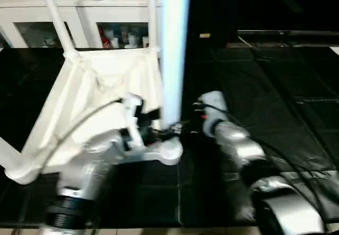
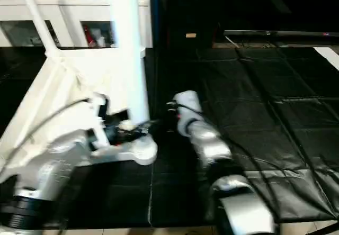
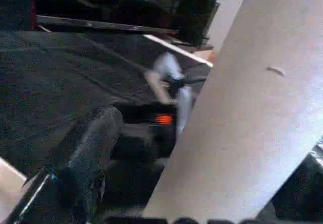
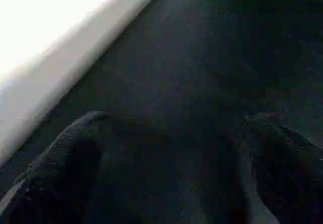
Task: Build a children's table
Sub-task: Rotate table base
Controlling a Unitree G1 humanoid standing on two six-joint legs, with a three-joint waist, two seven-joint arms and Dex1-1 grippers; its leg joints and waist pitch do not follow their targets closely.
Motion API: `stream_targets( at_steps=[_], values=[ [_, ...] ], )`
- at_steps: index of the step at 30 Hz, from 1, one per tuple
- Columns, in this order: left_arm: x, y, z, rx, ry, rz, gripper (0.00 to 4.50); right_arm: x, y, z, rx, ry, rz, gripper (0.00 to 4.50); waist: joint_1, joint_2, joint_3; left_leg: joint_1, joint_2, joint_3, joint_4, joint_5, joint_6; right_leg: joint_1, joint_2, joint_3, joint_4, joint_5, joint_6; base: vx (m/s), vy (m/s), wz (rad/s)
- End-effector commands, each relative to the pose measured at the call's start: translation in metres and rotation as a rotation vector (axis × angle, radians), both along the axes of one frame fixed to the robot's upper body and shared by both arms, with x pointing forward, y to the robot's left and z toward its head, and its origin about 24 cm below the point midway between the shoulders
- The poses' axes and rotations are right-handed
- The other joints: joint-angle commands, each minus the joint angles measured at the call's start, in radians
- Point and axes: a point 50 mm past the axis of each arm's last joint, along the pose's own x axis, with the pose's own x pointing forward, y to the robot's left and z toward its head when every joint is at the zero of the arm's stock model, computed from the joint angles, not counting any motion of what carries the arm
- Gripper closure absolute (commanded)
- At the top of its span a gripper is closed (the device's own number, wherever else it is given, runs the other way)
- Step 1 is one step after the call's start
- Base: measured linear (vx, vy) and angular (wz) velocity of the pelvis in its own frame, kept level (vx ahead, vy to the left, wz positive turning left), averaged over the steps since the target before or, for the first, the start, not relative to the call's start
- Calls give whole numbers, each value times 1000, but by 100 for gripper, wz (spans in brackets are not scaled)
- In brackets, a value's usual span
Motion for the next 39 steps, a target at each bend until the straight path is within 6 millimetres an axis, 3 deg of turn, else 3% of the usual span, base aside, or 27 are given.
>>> stream_targets(
  at_steps=[1,3,4,10,15,20,21,22,24,30,34,39],
  values=[
    [-2,17,4,24,-26,31,7,-3,-12,-1,20,0,-5,0,9,-2,-63,-12,-21,28,-71,-211,22,70,-20,24,-65,-247,-203,0,0,0],
    [-3,17,4,29,-27,24,7,-3,-15,-1,20,-1,-4,0,9,-4,-62,-11,-22,29,-70,-209,26,66,-19,25,-67,-258,-202,0,0,0],
    [-10,21,2,74,-16,-40,7,-5,-25,2,26,-4,34,0,8,-13,-61,-14,-22,28,-72,-209,28,69,-19,23,-69,-272,-198,0,0,0],
    [-21,34,-9,230,11,-172,7,-13,-37,22,54,-75,236,0,19,-3,-59,-8,-16,27,-73,-216,50,61,-18,26,-68,-271,-196,0,0,0],
    [-16,53,-19,417,32,-239,33,-33,-38,43,54,-118,526,0,31,-2,-58,-8,-18,26,-75,-213,62,65,-15,27,-70,-255,-188,0,0,0],
    [0,63,-21,533,-9,-257,73,-51,-37,51,59,-93,710,0,48,-3,-60,-5,-16,26,-76,-217,44,65,-21,29,-72,-295,-179,0,0,0],
    [3,64,-22,558,-10,-284,78,-56,-36,53,70,-77,756,0,47,2,-60,-5,-15,25,-76,-218,41,63,-23,30,-72,-293,-182,0,0,0],
    [6,66,-23,595,-5,-334,84,-64,-34,57,82,-52,824,0,48,-1,-60,-3,-18,26,-76,-216,43,65,-18,28,-75,-291,-177,0,0,0],
    [8,67,-24,616,7,-372,102,-69,-34,59,87,-31,860,0,51,5,-61,-5,-16,25,-76,-210,41,65,-20,30,-72,-271,-182,0,0,0],
    [18,67,-30,675,29,-444,146,-76,-38,65,88,3,905,0,52,6,-64,-6,-17,24,-73,-197,28,68,-22,29,-70,-236,-204,0,0,0],
    [28,62,-32,685,17,-444,169,-79,-40,67,88,23,915,0,54,-1,-64,-8,-19,26,-72,-196,26,71,-22,29,-73,-236,-208,0,0,0],
    [34,60,-35,688,18,-449,215,-83,-41,67,92,45,922,0,59,1,-67,-8,-16,23,-71,-188,21,74,-27,29,-68,-224,-212,0,0,0]
  ],
)
